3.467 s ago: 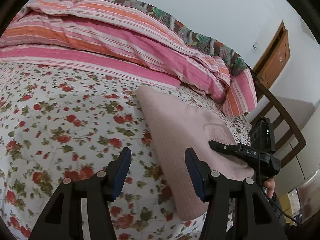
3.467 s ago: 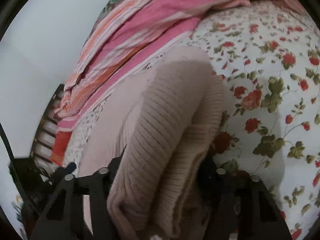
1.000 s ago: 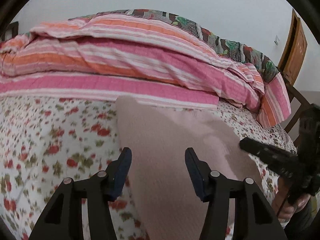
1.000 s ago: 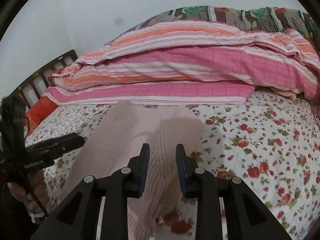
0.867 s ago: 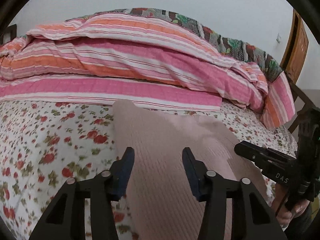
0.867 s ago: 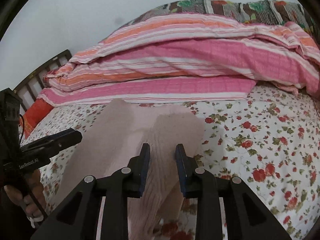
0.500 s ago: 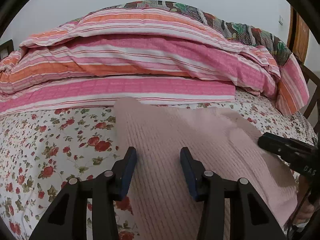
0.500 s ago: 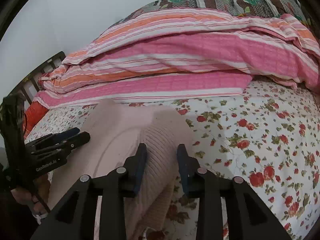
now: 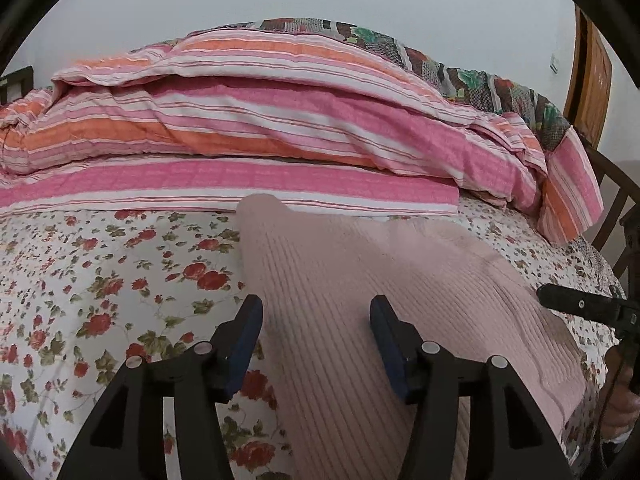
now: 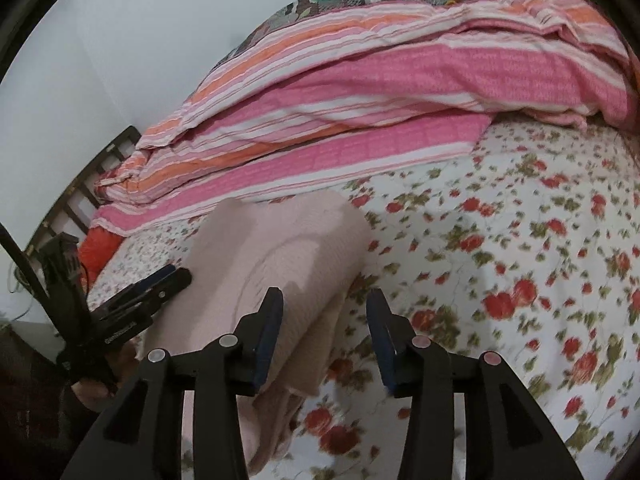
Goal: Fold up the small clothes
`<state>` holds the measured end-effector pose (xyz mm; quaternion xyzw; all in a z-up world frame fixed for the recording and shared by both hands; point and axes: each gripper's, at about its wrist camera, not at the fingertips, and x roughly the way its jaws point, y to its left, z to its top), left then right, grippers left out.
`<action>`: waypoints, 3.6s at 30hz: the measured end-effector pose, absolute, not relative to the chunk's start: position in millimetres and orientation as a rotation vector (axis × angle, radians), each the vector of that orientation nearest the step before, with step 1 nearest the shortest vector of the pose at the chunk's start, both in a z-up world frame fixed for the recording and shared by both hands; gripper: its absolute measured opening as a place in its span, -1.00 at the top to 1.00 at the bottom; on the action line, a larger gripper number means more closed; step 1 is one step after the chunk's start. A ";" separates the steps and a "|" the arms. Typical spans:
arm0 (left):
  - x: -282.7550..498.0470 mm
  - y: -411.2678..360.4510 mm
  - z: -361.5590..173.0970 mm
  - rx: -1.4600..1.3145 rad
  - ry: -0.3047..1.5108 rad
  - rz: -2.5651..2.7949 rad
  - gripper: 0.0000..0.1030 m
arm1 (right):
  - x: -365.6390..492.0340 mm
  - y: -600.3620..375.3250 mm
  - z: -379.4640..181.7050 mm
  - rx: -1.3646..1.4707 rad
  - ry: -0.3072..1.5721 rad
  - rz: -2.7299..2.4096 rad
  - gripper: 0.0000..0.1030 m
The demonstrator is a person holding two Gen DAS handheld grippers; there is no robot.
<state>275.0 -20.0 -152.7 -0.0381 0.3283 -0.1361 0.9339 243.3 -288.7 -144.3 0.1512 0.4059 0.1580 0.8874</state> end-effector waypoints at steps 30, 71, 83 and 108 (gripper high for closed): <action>268.5 -17.7 -144.5 -0.105 0.677 -0.293 -0.05 | 242.0 -279.2 -134.8 0.243 0.822 0.307 0.34; 301.5 -1.8 -160.3 -0.198 0.757 -0.347 -0.13 | 290.8 -252.6 -136.8 0.106 0.800 0.274 0.32; 326.2 8.9 -171.1 -0.269 0.755 -0.254 0.61 | 299.7 -260.1 -165.9 0.072 0.869 0.189 0.33; 302.0 -3.1 -161.9 -0.143 0.717 -0.231 0.04 | 273.3 -246.4 -147.1 0.053 0.814 0.212 0.31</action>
